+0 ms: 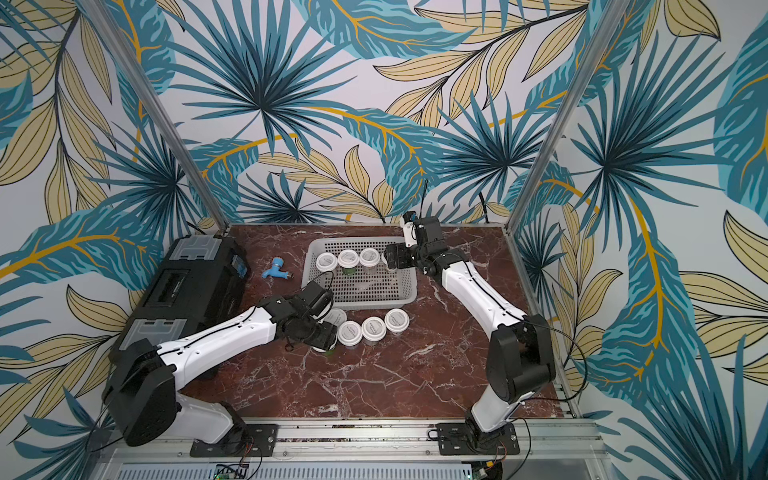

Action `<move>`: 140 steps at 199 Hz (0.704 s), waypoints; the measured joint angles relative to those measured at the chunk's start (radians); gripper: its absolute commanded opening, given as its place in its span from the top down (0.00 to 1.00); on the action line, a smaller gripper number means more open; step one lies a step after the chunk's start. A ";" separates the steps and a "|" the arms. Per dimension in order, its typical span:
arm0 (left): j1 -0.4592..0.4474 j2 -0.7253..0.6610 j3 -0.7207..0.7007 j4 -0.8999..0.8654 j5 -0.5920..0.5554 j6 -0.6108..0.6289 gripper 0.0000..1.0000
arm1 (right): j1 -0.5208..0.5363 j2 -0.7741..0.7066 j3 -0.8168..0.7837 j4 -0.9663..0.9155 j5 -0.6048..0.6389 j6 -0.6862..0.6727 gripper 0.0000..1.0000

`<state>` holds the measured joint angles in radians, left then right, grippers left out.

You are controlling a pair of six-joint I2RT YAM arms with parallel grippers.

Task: Put the yogurt in the basket
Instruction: Pick up the yogurt from the center of the board.

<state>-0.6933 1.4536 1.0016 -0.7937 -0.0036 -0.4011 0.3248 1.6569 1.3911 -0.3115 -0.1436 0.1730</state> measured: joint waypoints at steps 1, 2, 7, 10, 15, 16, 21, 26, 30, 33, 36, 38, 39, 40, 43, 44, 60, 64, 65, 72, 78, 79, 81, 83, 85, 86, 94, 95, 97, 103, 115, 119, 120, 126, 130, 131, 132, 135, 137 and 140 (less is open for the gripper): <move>0.000 0.000 0.000 0.000 0.000 0.000 0.30 | 0.000 0.000 0.000 0.000 0.000 0.000 0.11; 0.000 0.000 0.000 0.000 0.000 0.000 0.30 | 0.000 0.000 0.000 0.000 0.000 0.000 0.11; 0.000 0.000 0.000 0.001 0.000 0.000 0.31 | 0.000 0.000 0.000 0.000 0.000 0.000 0.11; 0.000 0.000 0.000 0.000 0.000 0.000 0.31 | 0.000 0.000 0.000 0.000 0.000 0.000 0.11; 0.000 0.000 0.000 0.001 0.000 0.000 0.31 | 0.000 0.000 0.000 0.000 0.000 0.000 0.11; 0.000 0.000 0.000 0.000 0.000 0.000 0.31 | 0.000 0.000 0.000 0.000 0.000 0.000 0.11; 0.000 0.000 0.000 0.000 -0.001 0.001 0.31 | 0.000 0.000 0.000 0.000 0.000 0.000 0.11; 0.000 0.000 0.000 0.000 -0.001 0.000 0.31 | 0.000 0.000 0.000 0.000 0.000 0.000 0.11; 0.000 0.000 0.000 0.000 -0.001 0.000 0.31 | 0.000 0.000 0.000 0.000 0.000 0.000 0.11; 0.000 0.000 0.000 0.000 -0.001 0.000 0.31 | 0.000 0.000 0.000 0.000 0.000 0.000 0.11; 0.000 0.000 0.000 0.000 -0.001 0.000 0.31 | 0.000 0.000 0.000 0.000 0.000 0.000 0.11; 0.000 0.000 0.000 0.000 -0.002 0.000 0.31 | 0.000 0.000 0.000 0.000 0.000 0.000 0.11; 0.000 0.000 0.000 0.000 -0.002 0.000 0.31 | 0.000 0.000 0.000 0.000 0.000 0.000 0.11; 0.000 0.000 0.000 0.000 -0.002 0.000 0.31 | 0.000 0.000 0.000 0.000 0.000 0.000 0.11; 0.000 0.000 0.000 0.000 -0.002 0.000 0.31 | 0.000 0.000 0.000 0.000 0.000 0.000 0.11; 0.000 0.000 0.000 0.000 -0.002 0.000 0.31 | 0.000 0.000 0.000 0.000 0.000 0.000 0.11; -0.002 0.000 0.000 -0.001 -0.005 0.000 0.31 | 0.000 0.000 0.000 0.000 0.000 0.000 0.11; -0.002 0.000 0.000 -0.002 -0.006 0.000 0.32 | 0.000 0.000 0.000 0.000 0.000 0.000 0.11; -0.002 0.000 0.000 -0.003 -0.007 0.000 0.32 | 0.000 0.000 0.000 0.000 0.000 0.000 0.11; -0.003 0.000 0.000 -0.004 -0.009 0.001 0.32 | 0.000 0.000 0.000 0.000 0.000 0.000 0.11; -0.003 0.000 0.000 -0.005 -0.011 0.001 0.32 | 0.000 0.000 0.000 0.000 0.000 0.000 0.11; -0.003 0.000 0.000 -0.006 -0.012 0.000 0.32 | 0.000 0.000 0.000 0.000 0.000 0.000 0.11; -0.003 0.000 0.000 -0.006 -0.012 0.000 0.32 | 0.000 0.000 0.000 0.000 0.000 0.000 0.11; -0.004 -0.001 0.000 -0.006 -0.012 0.001 0.32 | -0.001 0.000 0.000 0.000 0.000 0.000 0.11; -0.004 -0.001 0.000 -0.006 -0.014 0.001 0.32 | -0.001 0.000 0.000 0.000 0.000 0.000 0.11; -0.004 -0.001 0.000 -0.007 -0.014 0.001 0.32 | -0.001 0.000 0.000 0.000 0.000 0.000 0.11; -0.006 -0.002 0.000 -0.008 -0.016 0.001 0.32 | -0.001 0.000 0.000 0.000 0.000 0.000 0.11; -0.006 -0.002 0.000 -0.008 -0.016 0.001 0.32 | -0.001 0.000 0.000 0.000 0.000 0.000 0.11; -0.006 -0.002 0.000 -0.009 -0.016 0.001 0.32 | -0.001 0.000 0.000 0.000 0.000 0.000 0.11; -0.006 -0.003 0.000 -0.011 -0.018 0.001 0.32 | -0.001 0.000 0.000 0.000 0.000 0.000 0.11; -0.010 -0.004 0.001 -0.015 -0.019 0.001 0.32 | -0.002 0.000 0.000 0.000 0.000 0.000 0.11; -0.010 -0.006 0.001 -0.018 -0.019 0.001 0.32 | -0.002 0.000 0.000 0.000 0.000 0.000 0.11; -0.010 -0.006 0.001 -0.018 -0.019 0.001 0.32 | -0.002 0.000 0.000 0.000 0.000 0.000 0.11; -0.011 -0.007 0.001 -0.026 -0.020 0.001 0.32 | -0.002 0.000 0.000 0.000 0.000 0.000 0.11; -0.012 -0.008 0.001 -0.030 -0.021 0.001 0.32 | -0.002 0.000 0.000 0.000 0.000 0.000 0.11; -0.013 -0.008 0.002 -0.031 -0.021 0.001 0.32 | -0.002 0.000 0.000 0.000 0.000 0.000 0.11; -0.013 -0.008 0.002 -0.032 -0.022 0.001 0.32 | -0.002 0.000 0.000 0.000 0.000 0.000 0.11; -0.013 -0.008 0.002 -0.036 -0.023 0.001 0.32 | -0.002 0.000 0.000 0.000 0.000 0.000 0.11; -0.013 -0.009 0.002 -0.040 -0.023 0.001 0.32 | -0.002 0.000 0.000 0.000 0.000 0.000 0.11; -0.013 -0.009 0.003 -0.043 -0.024 0.002 0.32 | -0.002 0.000 0.000 0.000 0.000 0.000 0.11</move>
<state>-0.7063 1.4445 1.0042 -0.8371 -0.0273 -0.3996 0.3229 1.6569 1.3911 -0.3115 -0.1440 0.1730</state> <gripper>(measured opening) 0.683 0.894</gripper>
